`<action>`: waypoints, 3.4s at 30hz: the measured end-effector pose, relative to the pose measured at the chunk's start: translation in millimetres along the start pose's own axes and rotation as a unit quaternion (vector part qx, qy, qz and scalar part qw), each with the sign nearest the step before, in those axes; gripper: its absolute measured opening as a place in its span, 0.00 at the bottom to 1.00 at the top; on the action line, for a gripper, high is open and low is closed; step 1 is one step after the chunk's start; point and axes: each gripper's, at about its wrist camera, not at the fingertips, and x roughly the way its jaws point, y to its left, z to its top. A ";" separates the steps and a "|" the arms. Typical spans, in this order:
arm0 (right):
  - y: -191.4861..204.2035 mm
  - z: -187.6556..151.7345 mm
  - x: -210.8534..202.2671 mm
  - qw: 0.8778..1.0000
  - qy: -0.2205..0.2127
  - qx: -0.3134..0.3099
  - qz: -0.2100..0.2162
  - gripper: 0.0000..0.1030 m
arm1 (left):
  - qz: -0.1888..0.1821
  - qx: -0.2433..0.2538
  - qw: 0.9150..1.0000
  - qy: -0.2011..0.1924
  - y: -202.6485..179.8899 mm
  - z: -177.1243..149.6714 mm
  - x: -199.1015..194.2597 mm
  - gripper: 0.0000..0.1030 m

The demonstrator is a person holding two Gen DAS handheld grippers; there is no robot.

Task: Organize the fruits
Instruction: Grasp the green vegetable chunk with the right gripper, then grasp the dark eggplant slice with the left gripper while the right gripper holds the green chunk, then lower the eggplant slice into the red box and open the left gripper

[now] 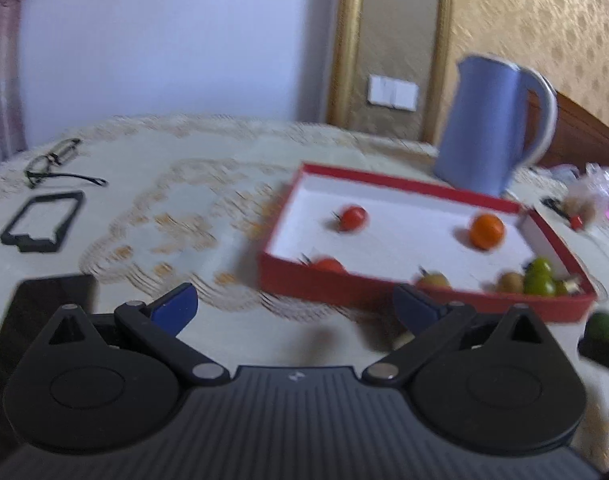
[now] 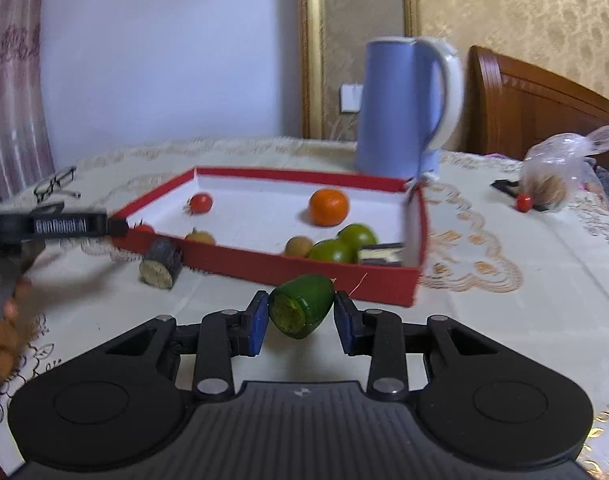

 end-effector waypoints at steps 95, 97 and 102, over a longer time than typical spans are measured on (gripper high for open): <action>-26.9 -17.5 -22.8 0.999 -0.025 0.021 0.018 0.33 | 0.053 0.153 0.987 0.021 -130.0 67.7 91.0 0.30; -27.5 -17.5 -23.2 0.999 -0.025 0.021 0.018 0.33 | 0.053 0.152 0.987 0.026 -134.7 69.5 97.3 0.30; -29.2 -18.2 -21.9 0.999 -0.023 0.021 0.016 0.33 | 0.045 0.142 0.988 0.033 -137.7 70.5 101.8 0.37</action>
